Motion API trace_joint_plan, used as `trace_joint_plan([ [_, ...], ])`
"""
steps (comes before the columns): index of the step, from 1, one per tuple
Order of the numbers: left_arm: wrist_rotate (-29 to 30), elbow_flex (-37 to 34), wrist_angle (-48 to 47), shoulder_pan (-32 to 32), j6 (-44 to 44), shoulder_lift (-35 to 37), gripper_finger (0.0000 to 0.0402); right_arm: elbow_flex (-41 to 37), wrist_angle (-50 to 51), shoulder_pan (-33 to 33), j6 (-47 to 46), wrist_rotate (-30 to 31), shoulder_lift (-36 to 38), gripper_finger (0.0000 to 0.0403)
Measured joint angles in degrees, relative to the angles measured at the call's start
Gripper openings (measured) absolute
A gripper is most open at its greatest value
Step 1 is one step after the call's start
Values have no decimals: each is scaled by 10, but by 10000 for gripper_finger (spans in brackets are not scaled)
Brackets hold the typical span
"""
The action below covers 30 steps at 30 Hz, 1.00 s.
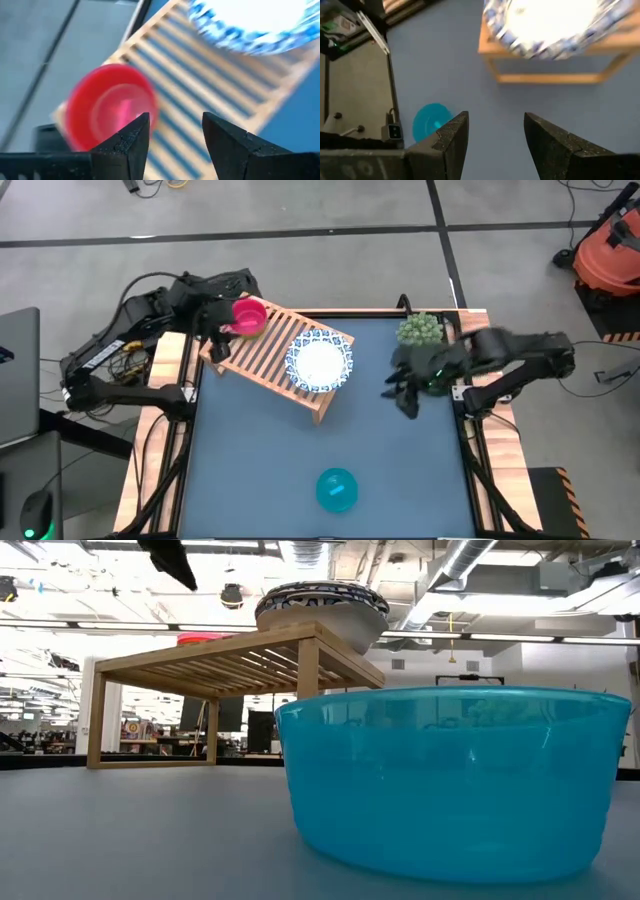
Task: Place and stack bowls onto a shelf
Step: Stack the blue bowl on top of the pink bowl on the shelf
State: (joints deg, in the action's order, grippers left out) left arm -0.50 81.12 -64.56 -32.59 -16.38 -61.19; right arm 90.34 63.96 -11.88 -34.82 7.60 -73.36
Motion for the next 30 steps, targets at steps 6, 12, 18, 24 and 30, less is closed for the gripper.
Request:
trace_joint_plan([
  [6, -58, 0, -1, 13, 57, 39, 169, -127, -115, -59, -95, 0, -58, 215],
  [12, -61, 0, -2, 19, 55, 55, 169, -147, -188, -102, -155, -2, -177, 215],
  [18, -68, 0, -3, 19, 35, 55, 169, -121, -203, -125, -191, -11, -273, 215],
  [24, -73, 0, -5, 19, 17, 54, 169, -97, -226, -137, -226, -18, -330, 215],
  [30, -73, 0, -16, 19, 1, 54, 169, -97, -260, -145, -261, -34, -367, 215],
])
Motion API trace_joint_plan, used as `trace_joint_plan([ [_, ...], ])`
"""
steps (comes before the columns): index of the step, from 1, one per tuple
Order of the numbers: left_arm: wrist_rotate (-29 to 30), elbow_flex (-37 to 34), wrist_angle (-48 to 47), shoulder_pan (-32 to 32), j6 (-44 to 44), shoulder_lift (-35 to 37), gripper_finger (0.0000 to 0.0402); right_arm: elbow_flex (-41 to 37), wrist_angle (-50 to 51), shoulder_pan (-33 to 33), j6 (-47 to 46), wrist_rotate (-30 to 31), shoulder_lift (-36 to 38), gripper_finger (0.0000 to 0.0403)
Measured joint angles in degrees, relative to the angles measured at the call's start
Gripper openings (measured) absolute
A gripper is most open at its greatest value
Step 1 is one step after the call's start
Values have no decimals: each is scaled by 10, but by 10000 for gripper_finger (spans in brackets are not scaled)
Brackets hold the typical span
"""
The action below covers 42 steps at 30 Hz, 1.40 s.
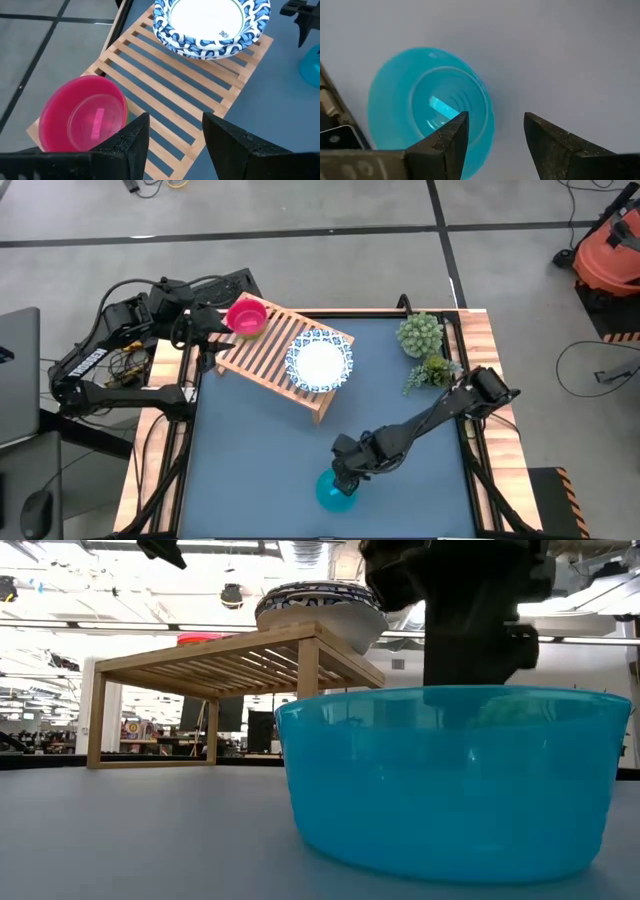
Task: Place and stack bowls onto a shelf
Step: Stack the blue bowl on top of the pink bowl on the shelf
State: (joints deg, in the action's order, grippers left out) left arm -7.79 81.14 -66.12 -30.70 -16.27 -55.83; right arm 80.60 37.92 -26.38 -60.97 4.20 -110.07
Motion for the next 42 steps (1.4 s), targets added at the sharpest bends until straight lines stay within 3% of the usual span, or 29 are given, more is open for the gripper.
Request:
trace_joint_plan([
  [9, 0, 0, -5, 0, -7, 0, 169, -1, -3, -1, -11, -12, -17, 212],
  [18, 0, 0, -8, 0, -6, 0, 169, -18, -2, 5, -2, -13, -17, 179],
  [22, 0, 0, -10, 0, -5, 0, 169, -18, 4, 11, 0, -27, -17, 135],
  [29, 0, 0, -10, 0, -8, 0, 169, -18, 11, 15, -4, -30, -17, 24],
  [36, 0, 0, -9, 0, -9, 0, 169, -6, 18, 18, -2, -56, -17, 23],
  [42, 0, 0, -8, 0, -16, 0, 169, -2, 51, 12, 12, -56, 31, 22],
])
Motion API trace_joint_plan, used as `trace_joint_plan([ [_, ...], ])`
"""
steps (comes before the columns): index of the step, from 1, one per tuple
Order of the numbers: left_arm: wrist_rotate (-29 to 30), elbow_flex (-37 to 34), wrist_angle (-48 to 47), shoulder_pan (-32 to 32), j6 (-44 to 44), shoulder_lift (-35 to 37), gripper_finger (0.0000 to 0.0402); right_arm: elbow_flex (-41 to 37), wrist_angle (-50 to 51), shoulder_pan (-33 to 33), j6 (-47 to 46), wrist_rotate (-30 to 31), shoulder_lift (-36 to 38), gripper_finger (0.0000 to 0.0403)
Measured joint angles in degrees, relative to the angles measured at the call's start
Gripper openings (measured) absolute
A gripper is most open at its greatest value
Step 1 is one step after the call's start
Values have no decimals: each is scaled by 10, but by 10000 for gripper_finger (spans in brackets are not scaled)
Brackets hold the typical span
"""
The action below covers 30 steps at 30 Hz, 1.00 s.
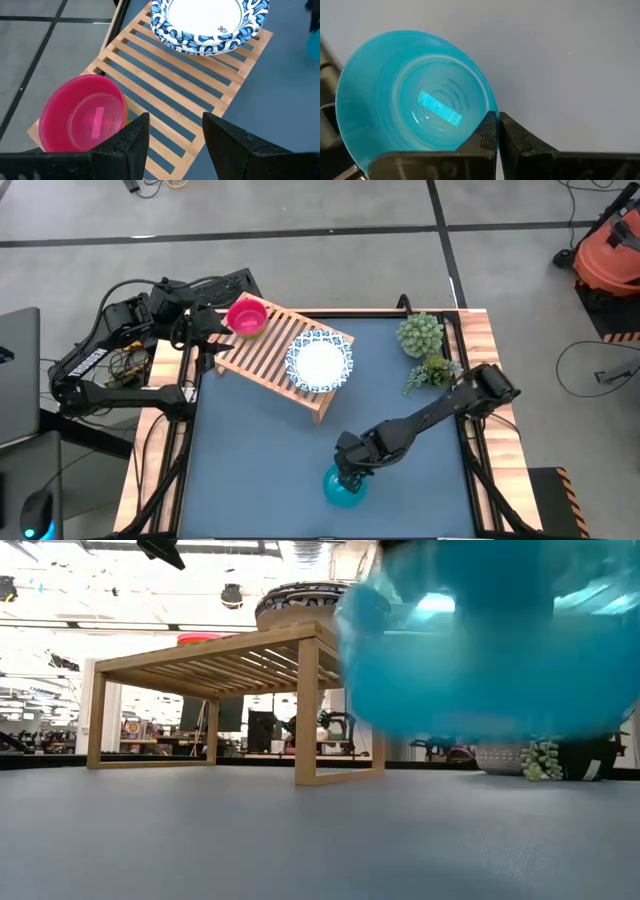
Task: Place and stack bowls onto a shelf
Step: Stack the blue bowl on top of the pink bowl on the shelf
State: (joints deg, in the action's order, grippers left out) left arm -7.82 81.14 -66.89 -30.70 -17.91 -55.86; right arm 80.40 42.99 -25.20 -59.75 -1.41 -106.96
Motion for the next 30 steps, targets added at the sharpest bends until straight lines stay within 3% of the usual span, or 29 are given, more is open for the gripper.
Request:
trace_joint_plan([
  [6, -9, 0, 10, 0, 14, 0, 169, 1, 66, -2, -16, 41, 95, 22],
  [13, -166, 0, 56, 5, 3, 0, 169, 1, 123, -1, -18, 134, 233, 22],
  [16, -189, 0, 104, 27, 2, 0, 169, 1, 151, 9, -17, 189, 293, 22],
  [23, -171, 0, 253, 96, -45, 0, 169, 1, 218, 62, -3, 293, 391, 22],
  [30, -14, 0, 374, 148, -117, -18, 169, 1, 242, 163, 31, 422, 416, 22],
])
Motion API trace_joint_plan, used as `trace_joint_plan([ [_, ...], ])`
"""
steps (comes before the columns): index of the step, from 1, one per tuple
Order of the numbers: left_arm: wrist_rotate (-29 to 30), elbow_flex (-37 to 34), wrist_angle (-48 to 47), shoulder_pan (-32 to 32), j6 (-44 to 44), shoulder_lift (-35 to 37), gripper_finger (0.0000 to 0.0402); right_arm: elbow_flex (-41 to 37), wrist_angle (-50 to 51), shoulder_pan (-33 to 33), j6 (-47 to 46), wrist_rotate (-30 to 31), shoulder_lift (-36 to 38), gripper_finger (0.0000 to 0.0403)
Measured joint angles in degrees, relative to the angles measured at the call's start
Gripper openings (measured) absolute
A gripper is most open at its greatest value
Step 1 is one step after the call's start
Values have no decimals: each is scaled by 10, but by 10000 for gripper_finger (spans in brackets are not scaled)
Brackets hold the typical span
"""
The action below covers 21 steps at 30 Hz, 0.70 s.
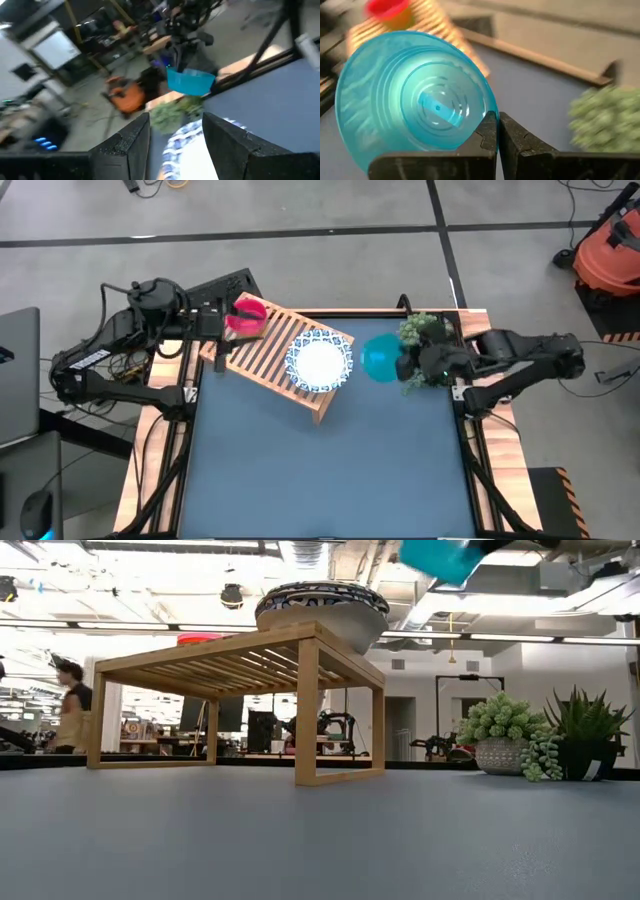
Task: Place and stack bowls onto a shelf
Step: Stack the blue bowl on top of the pink bowl on the shelf
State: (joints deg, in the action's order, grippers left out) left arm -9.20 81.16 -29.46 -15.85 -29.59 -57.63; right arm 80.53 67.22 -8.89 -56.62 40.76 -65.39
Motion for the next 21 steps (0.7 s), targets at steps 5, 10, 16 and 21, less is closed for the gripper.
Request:
trace_joint_plan([
  [5, 84, 0, 28, 18, -68, -36, 169, 0, -22, 78, 31, 86, -6, 22],
  [10, 131, 0, 38, 39, -142, -80, 169, 0, -143, 138, 126, 94, -12, 22],
  [16, 228, 0, 90, 78, -350, -139, 169, 21, -232, 191, 205, 56, -27, 22],
  [21, 309, 0, 189, 95, -480, -184, 169, 63, -244, 203, 233, 55, -63, 22],
])
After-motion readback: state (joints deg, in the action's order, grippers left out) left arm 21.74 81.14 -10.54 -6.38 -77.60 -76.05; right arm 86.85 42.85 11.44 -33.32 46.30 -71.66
